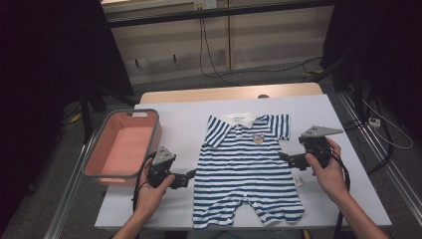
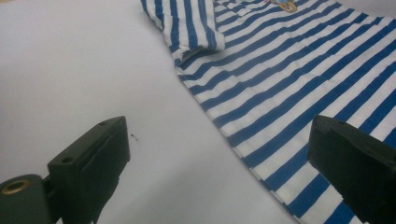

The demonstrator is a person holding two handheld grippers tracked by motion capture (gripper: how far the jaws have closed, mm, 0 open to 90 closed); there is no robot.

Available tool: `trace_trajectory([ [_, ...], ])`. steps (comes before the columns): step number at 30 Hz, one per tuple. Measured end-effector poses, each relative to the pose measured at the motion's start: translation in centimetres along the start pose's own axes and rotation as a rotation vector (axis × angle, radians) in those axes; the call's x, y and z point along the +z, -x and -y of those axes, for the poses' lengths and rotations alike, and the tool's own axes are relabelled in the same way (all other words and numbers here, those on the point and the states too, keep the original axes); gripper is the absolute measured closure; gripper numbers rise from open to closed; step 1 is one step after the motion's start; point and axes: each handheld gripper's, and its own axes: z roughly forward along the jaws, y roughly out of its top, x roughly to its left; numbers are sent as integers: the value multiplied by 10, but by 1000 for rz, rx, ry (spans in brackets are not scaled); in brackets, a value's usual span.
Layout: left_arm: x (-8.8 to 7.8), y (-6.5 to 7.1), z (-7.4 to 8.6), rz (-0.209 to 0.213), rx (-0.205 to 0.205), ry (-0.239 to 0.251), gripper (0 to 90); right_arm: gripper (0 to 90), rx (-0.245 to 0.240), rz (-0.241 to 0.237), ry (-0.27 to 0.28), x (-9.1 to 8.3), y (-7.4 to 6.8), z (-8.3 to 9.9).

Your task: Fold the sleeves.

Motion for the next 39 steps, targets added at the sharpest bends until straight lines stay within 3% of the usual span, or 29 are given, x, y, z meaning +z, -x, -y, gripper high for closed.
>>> trace_trajectory([
  [4,-6,6,2,24,11,10,62,44,6,11,2,2,14,-11],
  [9,-6,11,9,21,57,-9,61,93,4,27,-9,12,26,-23],
  [12,1,13,13,19,51,-18,61,190,8,38,-18,24,33,-27],
  [15,3,15,15,26,59,-20,60,244,54,27,6,40,40,-24],
  [19,5,18,20,37,53,-36,60,238,60,83,16,52,44,-27],
  [24,10,21,21,66,39,-56,61,258,83,110,5,60,54,-35],
  [27,10,20,21,50,53,-52,60,274,85,109,-15,65,60,-34],
  [31,10,17,21,34,36,-48,60,333,87,120,-28,69,69,-36],
  [35,8,16,20,18,54,-37,61,457,123,122,-96,75,80,-42],
  [39,4,14,20,11,41,-23,60,501,103,126,-96,81,85,-44],
])
